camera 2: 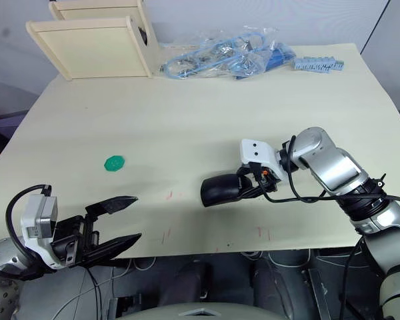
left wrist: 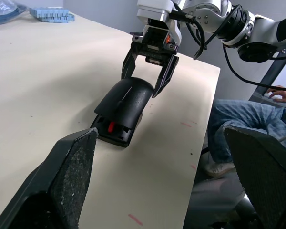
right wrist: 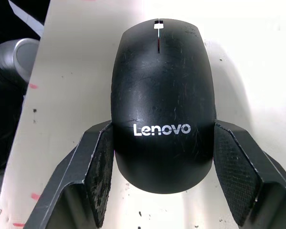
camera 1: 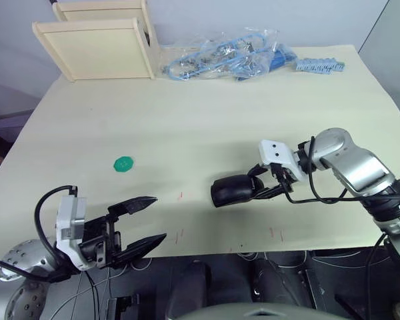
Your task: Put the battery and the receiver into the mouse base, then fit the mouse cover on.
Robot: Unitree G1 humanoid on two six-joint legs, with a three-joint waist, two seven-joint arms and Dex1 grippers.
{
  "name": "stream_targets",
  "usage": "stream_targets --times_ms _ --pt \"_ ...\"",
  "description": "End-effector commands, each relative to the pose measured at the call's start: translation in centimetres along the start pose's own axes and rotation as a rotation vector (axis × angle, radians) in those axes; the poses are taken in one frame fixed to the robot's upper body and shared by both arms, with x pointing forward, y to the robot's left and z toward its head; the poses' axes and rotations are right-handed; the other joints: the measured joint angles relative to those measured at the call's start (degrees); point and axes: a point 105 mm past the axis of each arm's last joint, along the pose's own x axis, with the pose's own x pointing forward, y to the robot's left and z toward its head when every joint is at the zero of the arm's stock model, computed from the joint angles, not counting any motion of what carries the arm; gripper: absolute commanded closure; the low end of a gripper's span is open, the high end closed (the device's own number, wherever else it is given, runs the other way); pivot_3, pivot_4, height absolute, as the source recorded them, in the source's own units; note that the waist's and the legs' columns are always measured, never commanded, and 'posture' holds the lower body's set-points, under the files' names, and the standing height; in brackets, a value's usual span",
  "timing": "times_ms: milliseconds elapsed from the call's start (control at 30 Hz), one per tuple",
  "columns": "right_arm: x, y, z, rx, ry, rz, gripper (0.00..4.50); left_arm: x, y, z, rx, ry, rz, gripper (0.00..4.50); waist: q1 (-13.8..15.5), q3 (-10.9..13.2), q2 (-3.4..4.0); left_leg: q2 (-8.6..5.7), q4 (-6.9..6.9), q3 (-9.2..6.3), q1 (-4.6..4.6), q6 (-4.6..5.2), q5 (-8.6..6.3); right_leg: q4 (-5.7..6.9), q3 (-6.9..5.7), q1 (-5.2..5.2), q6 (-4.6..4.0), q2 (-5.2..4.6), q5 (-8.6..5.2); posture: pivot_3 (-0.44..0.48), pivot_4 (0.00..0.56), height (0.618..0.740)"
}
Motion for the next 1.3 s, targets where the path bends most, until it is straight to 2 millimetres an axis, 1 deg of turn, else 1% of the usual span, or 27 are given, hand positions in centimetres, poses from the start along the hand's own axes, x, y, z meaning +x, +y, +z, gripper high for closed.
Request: stream_targets --times_ms 33,433,867,1300 --pt "-0.2 -0.3 0.7 -0.043 0.007 -0.001 1.66 -0.1 -0.3 0.8 0.040 0.001 -0.007 0.00 0.0 0.0 0.00 0.00 0.00 -0.01 0.00 0.00 0.00 0.00 0.00 0.00 0.00 0.00 0.00 0.000 0.150 0.740" --pt "0.4 -0.6 -0.2 -0.044 0.045 0.011 1.66 -0.1 -0.5 0.6 0.038 0.003 -0.002 0.00 0.0 0.0 0.00 0.00 0.00 -0.01 0.00 0.00 0.00 0.00 -0.01 0.00 0.00 0.00 0.00 0.000 0.150 0.740" --pt "1.3 -0.7 0.2 -0.065 0.046 0.033 1.66 -0.4 -0.7 0.4 0.038 0.007 0.010 0.00 0.0 0.0 0.01 -0.01 -0.01 -0.02 0.01 0.00 0.00 0.00 -0.01 -0.01 -0.01 -0.01 0.00 0.000 0.150 0.740" --pt "1.5 -1.0 0.2 -0.073 0.061 0.047 1.66 -0.5 -1.0 0.3 0.035 0.006 0.017 0.00 0.0 0.0 0.02 -0.01 -0.01 -0.02 0.01 -0.01 0.00 0.00 -0.01 -0.01 -0.01 -0.01 0.00 0.000 0.150 0.740"
